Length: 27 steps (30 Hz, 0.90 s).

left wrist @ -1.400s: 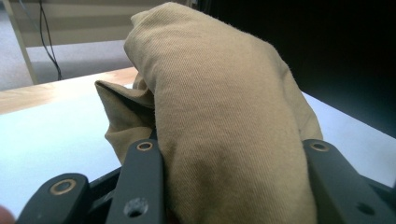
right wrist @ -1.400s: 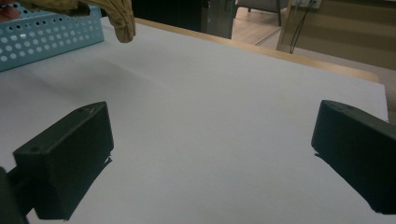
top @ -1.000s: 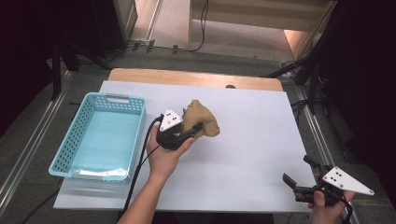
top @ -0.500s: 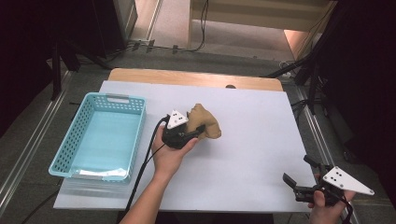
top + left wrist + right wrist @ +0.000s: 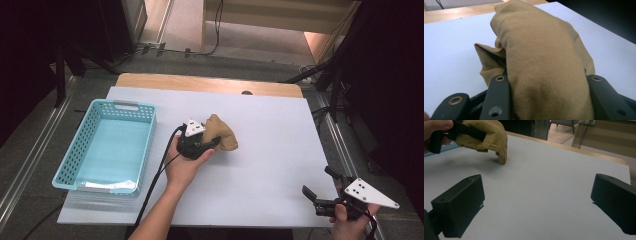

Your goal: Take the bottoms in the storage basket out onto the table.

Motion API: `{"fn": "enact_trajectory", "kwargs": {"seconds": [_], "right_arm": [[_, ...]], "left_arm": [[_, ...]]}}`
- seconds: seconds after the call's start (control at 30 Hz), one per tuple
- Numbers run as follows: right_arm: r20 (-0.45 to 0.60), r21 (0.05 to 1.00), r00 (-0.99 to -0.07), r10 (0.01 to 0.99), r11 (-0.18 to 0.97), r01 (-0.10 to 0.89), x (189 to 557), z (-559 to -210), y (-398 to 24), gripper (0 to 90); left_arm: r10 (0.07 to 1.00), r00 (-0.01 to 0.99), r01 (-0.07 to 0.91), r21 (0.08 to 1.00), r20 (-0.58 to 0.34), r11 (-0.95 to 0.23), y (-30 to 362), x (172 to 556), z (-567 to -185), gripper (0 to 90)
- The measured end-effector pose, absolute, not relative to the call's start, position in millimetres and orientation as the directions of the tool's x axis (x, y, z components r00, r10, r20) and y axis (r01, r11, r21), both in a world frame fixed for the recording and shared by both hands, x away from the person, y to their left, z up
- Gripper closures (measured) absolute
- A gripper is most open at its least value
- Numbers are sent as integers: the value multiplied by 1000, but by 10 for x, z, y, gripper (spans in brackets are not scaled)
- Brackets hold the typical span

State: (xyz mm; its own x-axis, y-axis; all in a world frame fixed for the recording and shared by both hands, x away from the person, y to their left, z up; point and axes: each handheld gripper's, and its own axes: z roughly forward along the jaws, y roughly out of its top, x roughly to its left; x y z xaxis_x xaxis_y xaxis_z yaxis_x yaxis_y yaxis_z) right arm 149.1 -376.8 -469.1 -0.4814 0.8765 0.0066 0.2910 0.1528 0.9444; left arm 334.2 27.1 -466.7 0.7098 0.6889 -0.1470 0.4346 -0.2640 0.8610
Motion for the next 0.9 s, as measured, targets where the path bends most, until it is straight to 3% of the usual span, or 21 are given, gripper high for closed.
{"fn": "enact_trajectory", "kwargs": {"seconds": [0.27, 0.43, 0.63, 0.77, 0.9], "right_arm": [[6, 944, -483, 875, 154, 292, 1495, -4696, -3760, 0], [7, 943, -484, 875, 155, 293, 1498, -4699, -3757, 0], [9, 944, -481, 877, 152, 295, 1495, -4699, -3764, 0], [7, 944, -481, 877, 153, 293, 1492, -4695, -3766, 0], [6, 944, -481, 877, 153, 292, 1492, -4695, -3766, 0]], "left_arm": [[666, 736, 409, 866, -126, -288, 243, 3371, -4702, 501], [664, 734, 426, 858, -143, -286, 238, 3378, -4680, 358], [662, 735, 432, 855, -150, -286, 226, 3371, -4614, 119], [657, 737, 426, 864, -159, -269, 251, 3361, -4538, 25], [655, 739, 417, 871, -158, -260, 273, 3332, -4479, 0]]}}
